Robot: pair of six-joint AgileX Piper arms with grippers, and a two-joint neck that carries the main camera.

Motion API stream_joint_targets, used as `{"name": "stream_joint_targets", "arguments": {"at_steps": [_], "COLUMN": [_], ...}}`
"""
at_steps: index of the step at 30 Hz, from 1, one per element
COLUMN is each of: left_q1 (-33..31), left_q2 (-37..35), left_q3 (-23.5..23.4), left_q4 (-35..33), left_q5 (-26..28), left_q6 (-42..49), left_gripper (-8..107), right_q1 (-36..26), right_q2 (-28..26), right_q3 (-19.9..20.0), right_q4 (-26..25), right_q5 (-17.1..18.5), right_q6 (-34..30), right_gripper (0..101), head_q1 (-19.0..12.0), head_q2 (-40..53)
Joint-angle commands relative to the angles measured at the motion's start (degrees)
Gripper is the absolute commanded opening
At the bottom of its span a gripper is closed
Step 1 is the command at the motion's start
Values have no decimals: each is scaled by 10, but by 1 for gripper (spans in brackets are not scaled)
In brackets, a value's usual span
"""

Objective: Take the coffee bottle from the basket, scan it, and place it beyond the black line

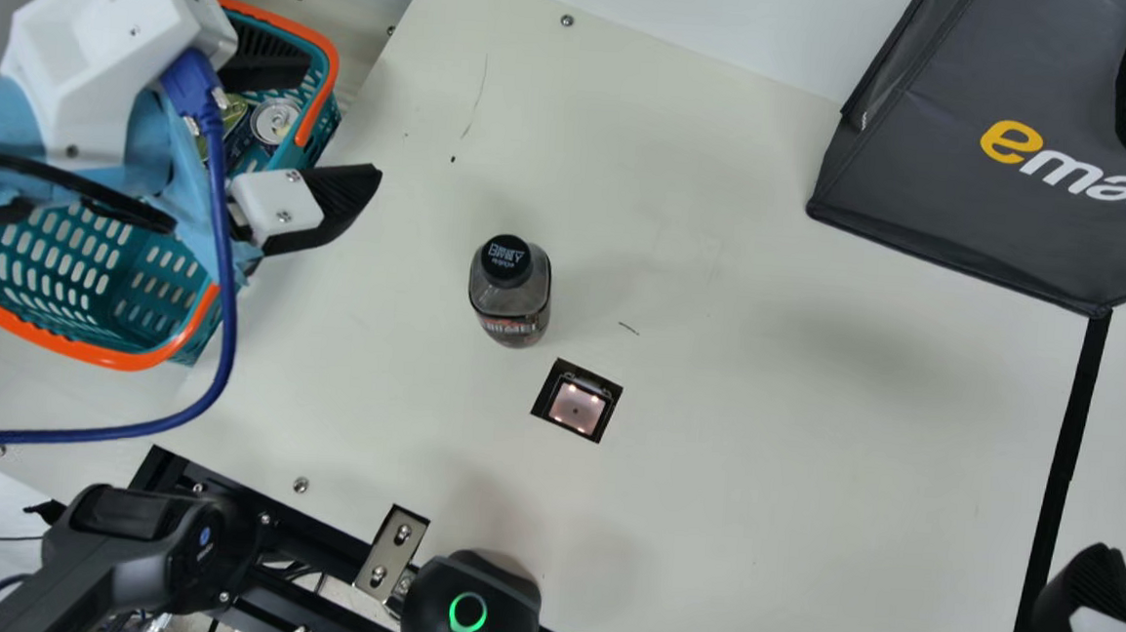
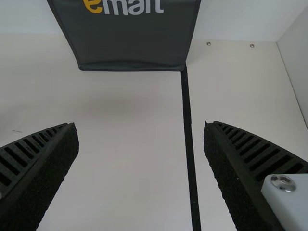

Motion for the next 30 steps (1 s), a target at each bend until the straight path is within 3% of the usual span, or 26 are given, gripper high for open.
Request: {"name": "stream_joint_targets", "arguments": {"at_steps": [1, 30], "left_q1": [2, 28], "left_q2": [-2, -30], "left_q3": [1, 21], "left_q4": [1, -2], "left_q5": [0, -7], "left_q6": [-2, -25], "left_gripper": [90, 90], "right_q1": [0, 0], "right_q2": [0, 0], "right_q3": [0, 0], "right_q4": [0, 0], "right_q5": [0, 0], "right_q6": [0, 0], "right_gripper": [91, 91], "head_q1": [-15, -15], "head_q2": [1, 1]}}
